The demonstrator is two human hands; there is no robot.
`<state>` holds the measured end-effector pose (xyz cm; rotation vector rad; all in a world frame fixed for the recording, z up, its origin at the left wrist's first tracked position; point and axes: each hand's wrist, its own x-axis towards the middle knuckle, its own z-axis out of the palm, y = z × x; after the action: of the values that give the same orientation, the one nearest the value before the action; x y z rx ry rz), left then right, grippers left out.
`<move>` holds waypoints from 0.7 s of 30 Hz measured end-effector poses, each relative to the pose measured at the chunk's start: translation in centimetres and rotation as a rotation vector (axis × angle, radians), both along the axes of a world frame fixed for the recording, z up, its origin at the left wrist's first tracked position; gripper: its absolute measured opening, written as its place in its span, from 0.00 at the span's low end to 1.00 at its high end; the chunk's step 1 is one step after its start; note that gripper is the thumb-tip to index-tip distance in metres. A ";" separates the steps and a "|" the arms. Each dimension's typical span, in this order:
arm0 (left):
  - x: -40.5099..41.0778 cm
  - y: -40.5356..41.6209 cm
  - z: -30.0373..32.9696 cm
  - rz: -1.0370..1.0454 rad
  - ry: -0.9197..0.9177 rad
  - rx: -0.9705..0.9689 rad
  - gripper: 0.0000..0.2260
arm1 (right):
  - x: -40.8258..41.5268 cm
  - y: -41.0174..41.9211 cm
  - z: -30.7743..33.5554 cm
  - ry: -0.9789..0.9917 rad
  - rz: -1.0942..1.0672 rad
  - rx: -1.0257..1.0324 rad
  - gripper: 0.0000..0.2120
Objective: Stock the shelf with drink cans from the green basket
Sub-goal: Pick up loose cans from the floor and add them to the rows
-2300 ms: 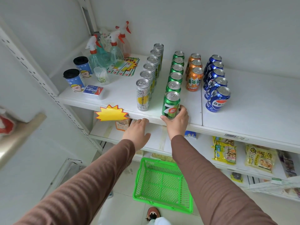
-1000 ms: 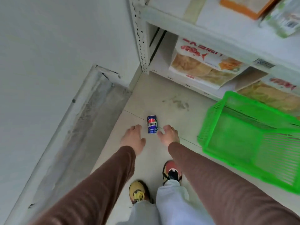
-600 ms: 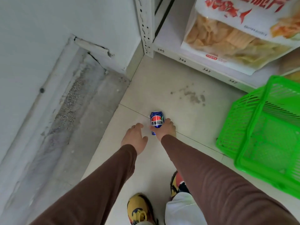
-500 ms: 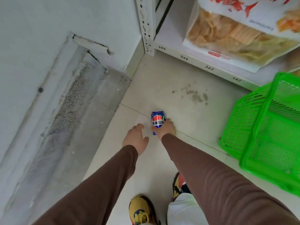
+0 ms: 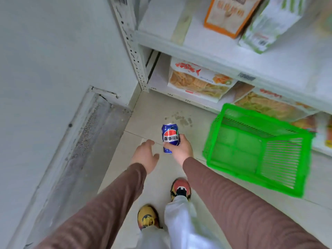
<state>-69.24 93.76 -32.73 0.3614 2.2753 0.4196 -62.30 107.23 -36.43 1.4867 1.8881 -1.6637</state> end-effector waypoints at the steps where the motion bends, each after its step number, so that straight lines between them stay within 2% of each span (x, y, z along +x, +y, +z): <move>1: 0.2 0.7 2.9 -0.010 0.004 0.027 0.22 | 0.5 0.5 3.2 0.019 -0.032 0.019 0.21; 13: 4.3 8.3 39.8 -0.320 0.231 0.277 0.22 | 8.6 5.5 41.5 0.350 -0.359 0.160 0.20; 17: 6.6 11.6 49.2 -0.392 0.311 0.388 0.22 | 12.3 7.7 50.4 0.450 -0.397 0.255 0.22; 21: 9.6 15.0 54.7 -0.491 0.403 0.464 0.22 | 16.2 10.4 55.6 0.519 -0.409 0.336 0.24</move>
<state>-59.61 108.72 21.96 1.3080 2.3367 0.6563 -46.10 117.66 19.14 1.7960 2.3427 -2.1677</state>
